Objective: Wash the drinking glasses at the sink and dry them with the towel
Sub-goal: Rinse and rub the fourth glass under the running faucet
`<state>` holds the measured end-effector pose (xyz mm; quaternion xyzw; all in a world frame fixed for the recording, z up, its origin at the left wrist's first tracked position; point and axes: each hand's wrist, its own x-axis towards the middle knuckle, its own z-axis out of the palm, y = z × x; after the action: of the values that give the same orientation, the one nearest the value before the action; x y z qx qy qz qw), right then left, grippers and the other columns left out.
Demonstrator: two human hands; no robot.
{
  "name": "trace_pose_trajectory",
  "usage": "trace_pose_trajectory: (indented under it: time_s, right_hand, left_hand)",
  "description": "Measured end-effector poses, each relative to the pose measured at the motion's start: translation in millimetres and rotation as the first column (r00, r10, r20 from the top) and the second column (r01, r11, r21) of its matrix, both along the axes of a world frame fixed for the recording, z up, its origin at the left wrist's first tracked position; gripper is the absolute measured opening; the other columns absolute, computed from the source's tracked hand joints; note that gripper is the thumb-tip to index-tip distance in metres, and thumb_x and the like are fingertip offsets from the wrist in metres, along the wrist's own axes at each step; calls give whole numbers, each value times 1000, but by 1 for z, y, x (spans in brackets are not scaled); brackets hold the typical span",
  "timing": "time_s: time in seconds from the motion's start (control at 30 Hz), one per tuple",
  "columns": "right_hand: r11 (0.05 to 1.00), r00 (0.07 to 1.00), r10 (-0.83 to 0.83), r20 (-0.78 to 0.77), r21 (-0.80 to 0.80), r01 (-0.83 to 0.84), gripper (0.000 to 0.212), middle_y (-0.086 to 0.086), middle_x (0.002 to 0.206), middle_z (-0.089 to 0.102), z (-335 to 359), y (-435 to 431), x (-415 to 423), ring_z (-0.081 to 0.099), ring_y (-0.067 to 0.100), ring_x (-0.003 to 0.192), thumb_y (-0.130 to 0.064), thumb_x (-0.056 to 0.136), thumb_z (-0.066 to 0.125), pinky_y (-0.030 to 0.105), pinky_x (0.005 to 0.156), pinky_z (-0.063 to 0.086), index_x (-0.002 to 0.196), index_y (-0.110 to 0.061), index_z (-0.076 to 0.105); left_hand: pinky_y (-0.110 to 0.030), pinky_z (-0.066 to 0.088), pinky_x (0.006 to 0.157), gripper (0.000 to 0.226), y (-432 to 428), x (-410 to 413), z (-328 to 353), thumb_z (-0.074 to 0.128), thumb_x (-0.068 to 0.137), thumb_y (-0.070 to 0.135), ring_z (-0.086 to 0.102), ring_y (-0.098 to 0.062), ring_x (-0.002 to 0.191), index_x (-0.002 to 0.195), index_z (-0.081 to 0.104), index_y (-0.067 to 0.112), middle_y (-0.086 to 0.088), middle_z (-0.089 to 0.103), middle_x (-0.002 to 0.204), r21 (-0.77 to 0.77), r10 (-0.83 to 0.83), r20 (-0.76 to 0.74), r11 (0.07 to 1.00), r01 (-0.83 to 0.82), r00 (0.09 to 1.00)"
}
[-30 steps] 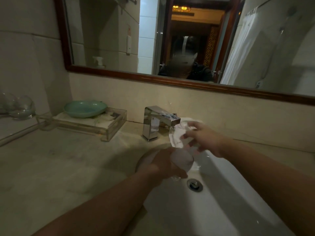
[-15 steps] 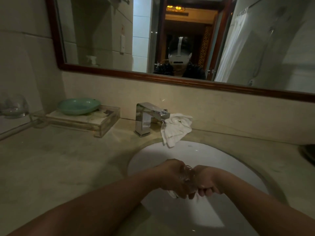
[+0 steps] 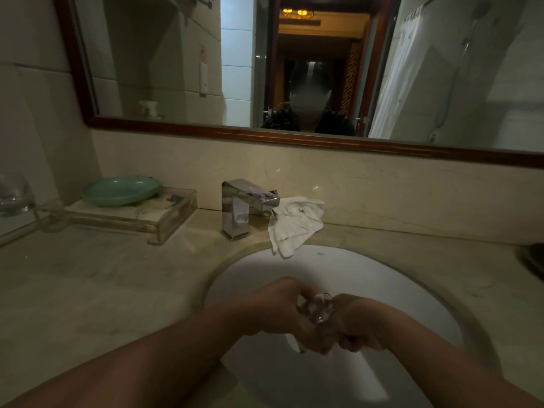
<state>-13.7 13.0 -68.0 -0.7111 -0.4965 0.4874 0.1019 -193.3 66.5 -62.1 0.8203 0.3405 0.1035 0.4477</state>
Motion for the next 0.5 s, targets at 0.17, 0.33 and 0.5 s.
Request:
trace_pose_trajectory:
  time_s: [0.17,0.33,0.5]
  right_hand:
    - [995,987,-95,-127,-2,96,18,18,75,71,-7,3,4,36,11,42,-12,95,56,20,43,25,95,-3,72]
    - [990,934,-133,-330,-7,138,22,14,67,63,-4,0,9,30,10,40,-5,96,44,17,41,17,93,-11,64]
    - [993,900,-100,-425,12,116,6,12,75,66,-4,1,8,32,7,43,-8,97,55,17,40,20,99,-10,60]
  left_hand:
    - [-49,61,92,51,7,-2,-5,95,69,22,74,-20,104,116,74,27,4,76,112,-150,-31,58,988,39,998]
    - [-50,57,100,69,9,-5,-6,84,73,61,71,-29,111,126,68,19,-11,73,122,-403,63,18,914,-50,998]
    - [-43,58,96,62,3,-4,-2,59,82,65,68,-27,101,116,68,14,-12,71,110,-593,122,105,804,-36,987]
